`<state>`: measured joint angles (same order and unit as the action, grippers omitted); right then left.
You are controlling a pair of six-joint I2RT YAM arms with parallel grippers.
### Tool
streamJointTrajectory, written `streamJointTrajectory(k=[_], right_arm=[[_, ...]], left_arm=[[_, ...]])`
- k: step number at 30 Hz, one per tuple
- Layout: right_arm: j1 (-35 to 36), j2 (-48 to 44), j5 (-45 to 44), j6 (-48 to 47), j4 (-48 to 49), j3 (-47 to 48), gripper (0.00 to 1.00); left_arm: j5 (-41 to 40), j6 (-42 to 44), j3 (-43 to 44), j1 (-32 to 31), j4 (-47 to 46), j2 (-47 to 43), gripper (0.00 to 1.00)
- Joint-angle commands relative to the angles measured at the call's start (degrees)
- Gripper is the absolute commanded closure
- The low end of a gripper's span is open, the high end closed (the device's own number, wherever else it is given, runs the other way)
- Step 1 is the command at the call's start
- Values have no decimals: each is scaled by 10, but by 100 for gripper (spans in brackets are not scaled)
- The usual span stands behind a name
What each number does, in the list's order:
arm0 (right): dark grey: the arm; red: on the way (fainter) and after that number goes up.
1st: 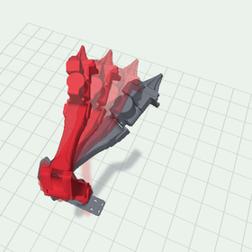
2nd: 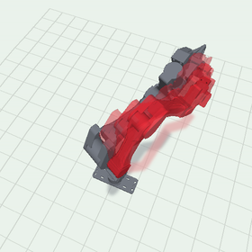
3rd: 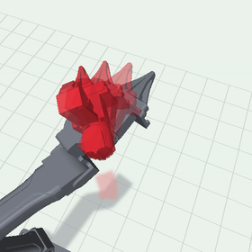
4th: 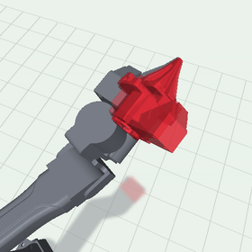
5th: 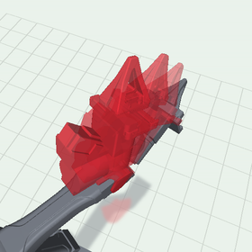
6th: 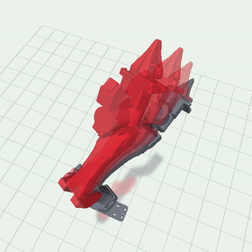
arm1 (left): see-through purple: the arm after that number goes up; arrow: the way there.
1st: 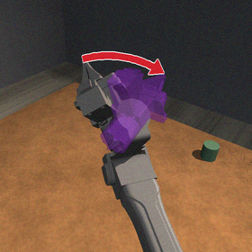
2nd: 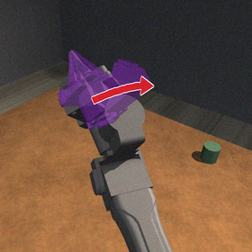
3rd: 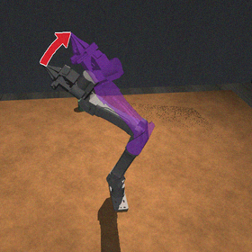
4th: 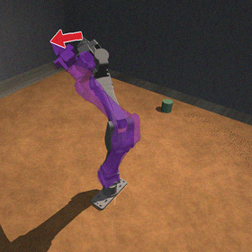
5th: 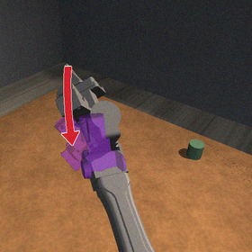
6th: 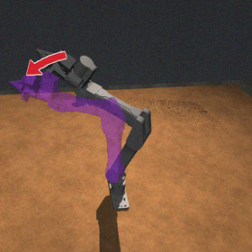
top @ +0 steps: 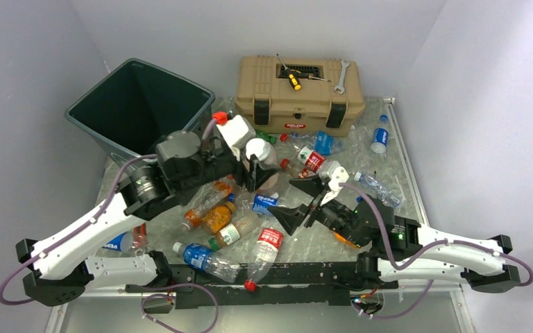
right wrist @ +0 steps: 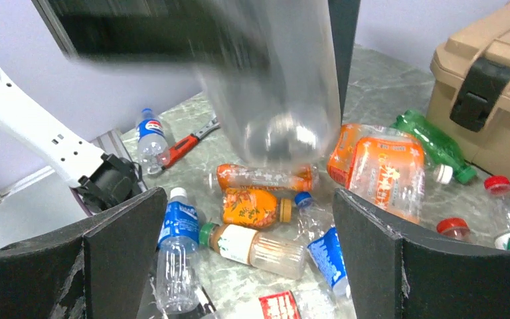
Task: Put the plastic bottles in the bin
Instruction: Pick up the plastic bottle from the corner of the board, then place the plastic bottle in the trash bin.
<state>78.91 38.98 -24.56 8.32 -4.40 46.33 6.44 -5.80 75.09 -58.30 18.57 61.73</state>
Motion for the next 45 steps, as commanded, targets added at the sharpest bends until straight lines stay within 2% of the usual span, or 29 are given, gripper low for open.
streamJointTrajectory(k=[1,5,9,11,13,16,18,22,27,32,36,40,41,42,44,45], right_arm=[[3,-46,-42,33,-25,-6,0],[3,-110,-69,38,33,-78,0],[3,-130,-110,40,17,-105,0],[3,-119,-123,40,10,-118,0],[3,-99,-136,46,8,-128,0],[3,-56,-145,55,11,-133,0],[2,-25,-149,64,13,-132,0],[2,24,-167,98,13,-133,0],[1,49,-226,139,-7,-131,0],[1,36,-261,131,-9,-135,0],[1,28,-274,99,-3,-141,0],[0,28,-279,100,-10,-138,0],[0,30,-286,102,-14,-137,0],[0,32,-299,107,-23,-135,0],[0,35,-350,132,-51,-125,0],[0,34,-373,140,-63,-121,0]], left_arm=[[-117,79,109,0,14,-6,100],[-239,137,182,0,7,3,100],[-429,250,239,2,-24,46,100],[-482,302,244,16,-59,67,100],[-464,261,273,74,-8,89,100],[-338,88,340,253,122,133,100],[-311,38,354,312,146,147,100],[-318,-2,354,368,156,151,100],[-299,-66,333,480,212,173,100],[-194,-148,239,563,208,159,100],[-185,-156,187,573,183,141,100],[-174,-150,192,573,200,149,100],[-170,-149,193,573,205,149,95],[-170,-148,191,574,204,144,80],[-177,-146,188,573,196,131,34],[-181,-144,190,573,194,123,16]])
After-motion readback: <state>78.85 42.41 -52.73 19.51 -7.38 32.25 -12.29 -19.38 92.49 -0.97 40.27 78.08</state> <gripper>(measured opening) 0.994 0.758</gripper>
